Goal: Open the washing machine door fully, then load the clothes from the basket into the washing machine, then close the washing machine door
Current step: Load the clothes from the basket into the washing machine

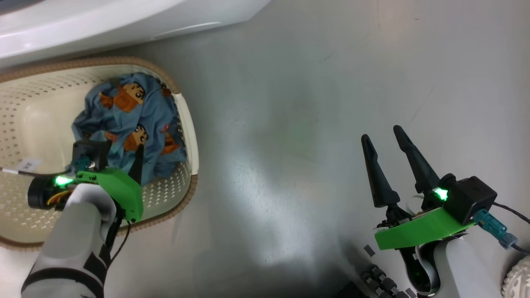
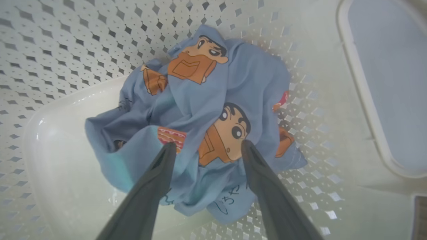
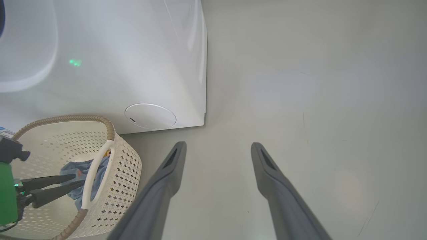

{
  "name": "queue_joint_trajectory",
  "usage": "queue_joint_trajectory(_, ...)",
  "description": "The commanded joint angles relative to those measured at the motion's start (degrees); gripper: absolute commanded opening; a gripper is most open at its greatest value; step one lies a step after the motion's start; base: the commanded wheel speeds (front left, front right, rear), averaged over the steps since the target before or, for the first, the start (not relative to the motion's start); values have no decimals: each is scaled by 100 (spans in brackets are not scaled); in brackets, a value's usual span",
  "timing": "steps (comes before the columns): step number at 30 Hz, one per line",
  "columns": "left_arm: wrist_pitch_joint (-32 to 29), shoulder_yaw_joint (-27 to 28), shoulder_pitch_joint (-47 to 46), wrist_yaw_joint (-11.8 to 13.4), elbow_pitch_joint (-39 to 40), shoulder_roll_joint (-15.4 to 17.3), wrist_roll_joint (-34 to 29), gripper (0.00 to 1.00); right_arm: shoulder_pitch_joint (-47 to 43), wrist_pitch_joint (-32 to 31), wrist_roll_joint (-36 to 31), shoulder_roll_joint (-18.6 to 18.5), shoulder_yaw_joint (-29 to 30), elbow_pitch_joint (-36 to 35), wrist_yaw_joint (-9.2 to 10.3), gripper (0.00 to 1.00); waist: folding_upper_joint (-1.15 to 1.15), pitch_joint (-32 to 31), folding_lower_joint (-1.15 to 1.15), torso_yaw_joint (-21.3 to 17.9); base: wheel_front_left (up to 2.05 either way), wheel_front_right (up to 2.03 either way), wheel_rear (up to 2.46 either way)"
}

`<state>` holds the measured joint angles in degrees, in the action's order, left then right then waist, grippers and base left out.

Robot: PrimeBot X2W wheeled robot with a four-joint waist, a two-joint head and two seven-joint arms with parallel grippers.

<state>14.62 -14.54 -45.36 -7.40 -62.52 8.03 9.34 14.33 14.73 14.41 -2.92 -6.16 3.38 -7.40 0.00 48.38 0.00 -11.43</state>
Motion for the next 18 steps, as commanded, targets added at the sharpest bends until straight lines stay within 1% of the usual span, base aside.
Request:
queue_joint_trajectory(1, 38, 73, 43, -8, -4, 149, 62, 100, -80, 27, 69, 4, -144, -103, -9, 100, 0, 39, 0, -29, 0, 0, 0)
queue_joint_trajectory(5, 11, -119, -126, -8, -181, 192, 166, 100, -97, 27, 134, 4, -177, -101, -9, 100, 0, 117, 0, -89, 0, 0, 0)
queue_joint_trajectory(10, -53, -352, -391, -6, -436, 351, 35, 100, -125, 27, 193, 4, -208, -145, -9, 100, 0, 246, 0, -175, 0, 0, 0)
queue_joint_trajectory(15, -122, -521, -688, 106, -683, 419, -100, 100, -132, 27, 245, 4, -237, -210, -9, 100, 0, 407, 0, -224, 0, 0, 0)
queue_joint_trajectory(18, -124, -603, -791, 124, -756, 423, -149, 100, -147, 27, 266, 4, -252, -231, -9, 100, 0, 467, 0, -233, 0, 0, 0)
